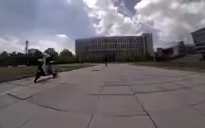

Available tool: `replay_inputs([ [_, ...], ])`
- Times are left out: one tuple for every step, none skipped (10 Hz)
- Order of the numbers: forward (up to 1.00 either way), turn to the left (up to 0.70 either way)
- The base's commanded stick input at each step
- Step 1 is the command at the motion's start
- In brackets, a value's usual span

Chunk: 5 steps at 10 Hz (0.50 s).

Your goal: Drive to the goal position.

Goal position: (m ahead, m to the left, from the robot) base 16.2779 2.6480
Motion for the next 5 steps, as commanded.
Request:
replay_inputs([
  [0.70,0.00],
  [0.70,0.00],
  [0.70,0.00],
  [0.70,0.00],
  [0.70,0.00],
])
